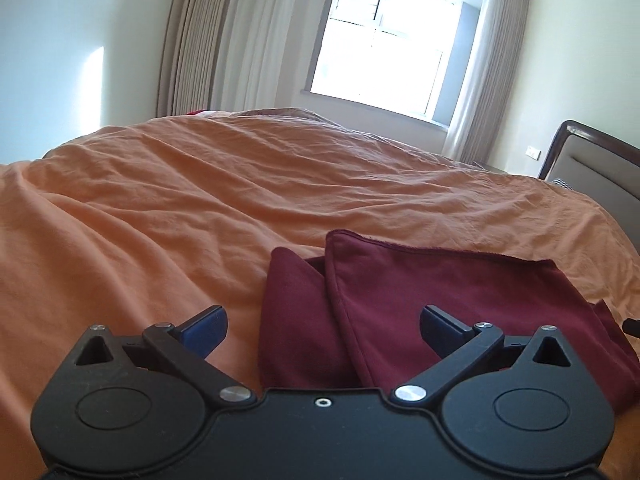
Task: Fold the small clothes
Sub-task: 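Lay the hem over the collar and open both tools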
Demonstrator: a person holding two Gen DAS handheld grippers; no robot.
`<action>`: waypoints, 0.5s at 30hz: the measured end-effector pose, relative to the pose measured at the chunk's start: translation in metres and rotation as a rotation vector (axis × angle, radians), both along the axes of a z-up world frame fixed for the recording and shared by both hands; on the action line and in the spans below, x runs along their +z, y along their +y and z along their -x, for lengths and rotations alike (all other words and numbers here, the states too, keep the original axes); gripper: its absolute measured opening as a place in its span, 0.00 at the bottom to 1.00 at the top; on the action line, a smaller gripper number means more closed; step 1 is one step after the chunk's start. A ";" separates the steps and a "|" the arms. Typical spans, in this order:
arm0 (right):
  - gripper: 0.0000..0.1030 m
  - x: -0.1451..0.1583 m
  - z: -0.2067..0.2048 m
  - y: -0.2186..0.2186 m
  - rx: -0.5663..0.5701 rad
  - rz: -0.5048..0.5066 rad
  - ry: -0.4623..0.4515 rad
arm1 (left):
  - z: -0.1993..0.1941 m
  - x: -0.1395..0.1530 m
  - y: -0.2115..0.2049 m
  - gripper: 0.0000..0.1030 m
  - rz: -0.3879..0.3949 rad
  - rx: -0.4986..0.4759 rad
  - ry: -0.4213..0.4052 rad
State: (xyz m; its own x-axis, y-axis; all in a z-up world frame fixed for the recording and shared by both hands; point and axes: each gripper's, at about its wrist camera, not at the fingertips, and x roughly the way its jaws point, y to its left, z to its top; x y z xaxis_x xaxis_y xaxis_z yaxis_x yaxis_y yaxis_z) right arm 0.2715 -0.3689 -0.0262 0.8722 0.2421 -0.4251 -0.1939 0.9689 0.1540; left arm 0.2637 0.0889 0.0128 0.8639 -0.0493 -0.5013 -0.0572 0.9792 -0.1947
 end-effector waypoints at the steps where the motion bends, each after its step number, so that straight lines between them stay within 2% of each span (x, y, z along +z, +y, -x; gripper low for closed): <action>1: 0.64 -0.002 0.005 0.003 0.003 0.006 0.003 | 0.009 -0.001 -0.003 0.99 0.003 -0.007 0.001; 5: 0.53 -0.016 0.004 0.006 0.016 -0.045 0.069 | 0.042 -0.011 -0.017 0.99 0.024 -0.025 0.012; 6: 0.47 -0.018 0.004 0.006 0.009 -0.062 0.082 | 0.047 -0.014 -0.020 0.99 0.016 -0.028 0.013; 7: 0.36 -0.020 0.003 0.006 -0.002 -0.076 0.090 | 0.052 -0.016 -0.024 0.99 -0.001 -0.036 0.012; 8: 0.19 -0.021 0.004 0.006 -0.016 -0.086 0.095 | 0.057 -0.018 -0.027 0.99 -0.021 -0.048 0.011; 9: 0.12 -0.021 0.005 0.005 -0.030 -0.092 0.100 | 0.061 -0.019 -0.030 0.99 -0.037 -0.052 0.011; 11: 0.06 -0.023 0.009 0.007 -0.037 -0.097 0.104 | 0.067 -0.020 -0.032 0.99 -0.051 -0.059 0.005; 15: 0.04 -0.011 0.029 0.006 -0.073 -0.072 0.028 | 0.071 -0.016 -0.029 0.98 -0.038 -0.064 -0.006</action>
State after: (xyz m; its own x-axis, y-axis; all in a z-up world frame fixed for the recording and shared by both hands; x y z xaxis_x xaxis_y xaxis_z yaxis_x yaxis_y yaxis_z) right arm 0.2426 -0.3626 -0.0372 0.8766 0.2093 -0.4332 -0.1183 0.9666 0.2276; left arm 0.1925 0.0598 -0.0037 0.8628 -0.0851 -0.4984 0.0065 0.9875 -0.1574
